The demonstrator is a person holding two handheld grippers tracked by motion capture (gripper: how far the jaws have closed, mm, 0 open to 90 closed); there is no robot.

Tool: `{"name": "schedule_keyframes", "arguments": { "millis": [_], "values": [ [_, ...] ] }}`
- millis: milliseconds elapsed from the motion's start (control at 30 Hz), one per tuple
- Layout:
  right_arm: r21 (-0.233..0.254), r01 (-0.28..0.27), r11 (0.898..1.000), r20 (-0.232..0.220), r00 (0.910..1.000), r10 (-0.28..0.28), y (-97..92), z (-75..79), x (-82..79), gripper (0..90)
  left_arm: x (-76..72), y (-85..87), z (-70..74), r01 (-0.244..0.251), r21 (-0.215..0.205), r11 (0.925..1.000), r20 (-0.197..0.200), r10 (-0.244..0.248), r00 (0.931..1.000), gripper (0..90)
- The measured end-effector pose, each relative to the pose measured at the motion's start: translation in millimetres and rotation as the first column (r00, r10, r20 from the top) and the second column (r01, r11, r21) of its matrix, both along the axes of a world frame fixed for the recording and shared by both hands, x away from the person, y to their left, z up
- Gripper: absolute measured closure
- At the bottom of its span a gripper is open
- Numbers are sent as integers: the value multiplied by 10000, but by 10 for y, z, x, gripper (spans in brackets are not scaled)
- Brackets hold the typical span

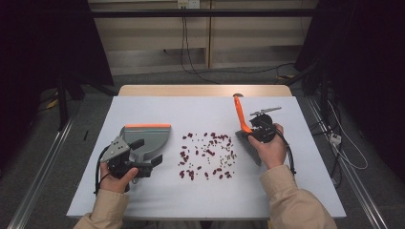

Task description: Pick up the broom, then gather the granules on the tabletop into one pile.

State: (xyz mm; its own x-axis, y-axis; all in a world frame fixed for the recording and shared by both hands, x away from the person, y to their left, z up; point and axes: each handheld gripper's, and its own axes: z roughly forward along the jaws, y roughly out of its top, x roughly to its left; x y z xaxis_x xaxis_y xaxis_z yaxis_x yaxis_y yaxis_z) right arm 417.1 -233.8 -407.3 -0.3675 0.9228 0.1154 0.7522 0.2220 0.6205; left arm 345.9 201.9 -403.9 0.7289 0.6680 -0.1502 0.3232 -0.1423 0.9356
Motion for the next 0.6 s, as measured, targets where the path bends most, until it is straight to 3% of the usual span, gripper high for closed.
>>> {"name": "schedule_keyframes", "arguments": {
  "millis": [400,600],
  "values": [
    [40,-121,9999,55,9999,121,-35,-44,-40,676,-7,39,-16,-48,48,10000,-18,48,10000,53],
    [144,-279,9995,338,9991,274,-73,31,-122,652,-23,53,-20,-107,52,9999,-44,107,9999,53]
  ]
}}
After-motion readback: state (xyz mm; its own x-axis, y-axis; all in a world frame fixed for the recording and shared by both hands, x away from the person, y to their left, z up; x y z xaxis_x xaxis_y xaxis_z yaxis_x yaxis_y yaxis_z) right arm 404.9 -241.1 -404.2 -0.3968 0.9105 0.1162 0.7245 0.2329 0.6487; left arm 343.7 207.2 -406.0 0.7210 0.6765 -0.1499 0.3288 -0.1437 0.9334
